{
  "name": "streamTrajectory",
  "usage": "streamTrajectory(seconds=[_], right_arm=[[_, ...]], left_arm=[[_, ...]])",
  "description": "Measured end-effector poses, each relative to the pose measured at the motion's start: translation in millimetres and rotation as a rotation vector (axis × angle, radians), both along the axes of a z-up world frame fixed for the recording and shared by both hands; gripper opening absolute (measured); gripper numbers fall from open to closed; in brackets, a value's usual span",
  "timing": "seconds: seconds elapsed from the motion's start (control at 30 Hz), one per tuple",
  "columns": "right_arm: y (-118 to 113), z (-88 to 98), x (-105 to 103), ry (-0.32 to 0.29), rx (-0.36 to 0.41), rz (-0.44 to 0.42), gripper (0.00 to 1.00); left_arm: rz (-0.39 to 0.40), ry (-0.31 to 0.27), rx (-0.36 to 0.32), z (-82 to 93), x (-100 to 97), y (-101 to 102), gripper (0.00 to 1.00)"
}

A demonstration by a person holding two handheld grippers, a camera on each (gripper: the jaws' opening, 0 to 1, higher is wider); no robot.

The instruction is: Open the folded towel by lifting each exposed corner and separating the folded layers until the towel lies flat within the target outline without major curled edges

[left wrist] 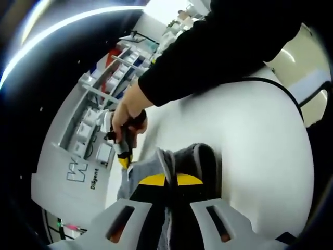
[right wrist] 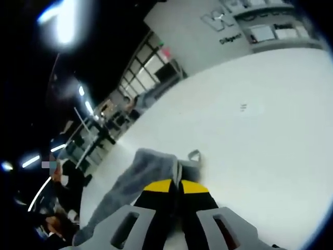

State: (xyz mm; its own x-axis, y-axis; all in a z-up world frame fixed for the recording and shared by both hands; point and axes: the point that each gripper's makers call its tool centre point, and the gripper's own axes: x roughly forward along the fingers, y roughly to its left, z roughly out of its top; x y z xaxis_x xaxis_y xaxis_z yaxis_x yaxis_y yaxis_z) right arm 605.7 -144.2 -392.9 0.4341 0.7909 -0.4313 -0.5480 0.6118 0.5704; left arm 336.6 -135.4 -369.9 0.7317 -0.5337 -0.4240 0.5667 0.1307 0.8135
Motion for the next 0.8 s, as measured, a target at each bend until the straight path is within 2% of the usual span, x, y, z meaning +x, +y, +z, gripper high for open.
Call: streamTrajectory(seconds=[0.2,0.3,0.57,0.63,0.7,0.77,0.8], right_arm=[[-2,-0.5,8,0.014,0.007,-0.005,0.00],[-1,-0.7,5,0.033,0.022,-0.005,0.00],[1,4.2,6,0.033,0.058,-0.028,0.00],[2,4.1,6,0.023,0.053,-0.025,0.00],[0,9.2,16,-0.035,0.065,-0.070,0.00],[2,17.5,21,-0.024,0.128,-0.102,0.00],[3,18.4,21,-0.027,0.131,-0.100,0.00]], left_arm=[[0.003,0.006,0.001,-0.9,-1.9,1,0.03],[0.012,0.012,-0.012,1.0,-2.3,3,0.03],[0.011,0.002,-0.026,3.3,-2.2,4,0.03],[0.011,0.002,-0.022,2.6,-2.1,5,0.03],[0.012,0.000,-0.021,2.8,-1.7,5,0.03],[0.022,-0.009,-0.018,4.5,0.8,8,0.03],[0.025,-0.009,-0.019,5.5,2.0,9,0.03]])
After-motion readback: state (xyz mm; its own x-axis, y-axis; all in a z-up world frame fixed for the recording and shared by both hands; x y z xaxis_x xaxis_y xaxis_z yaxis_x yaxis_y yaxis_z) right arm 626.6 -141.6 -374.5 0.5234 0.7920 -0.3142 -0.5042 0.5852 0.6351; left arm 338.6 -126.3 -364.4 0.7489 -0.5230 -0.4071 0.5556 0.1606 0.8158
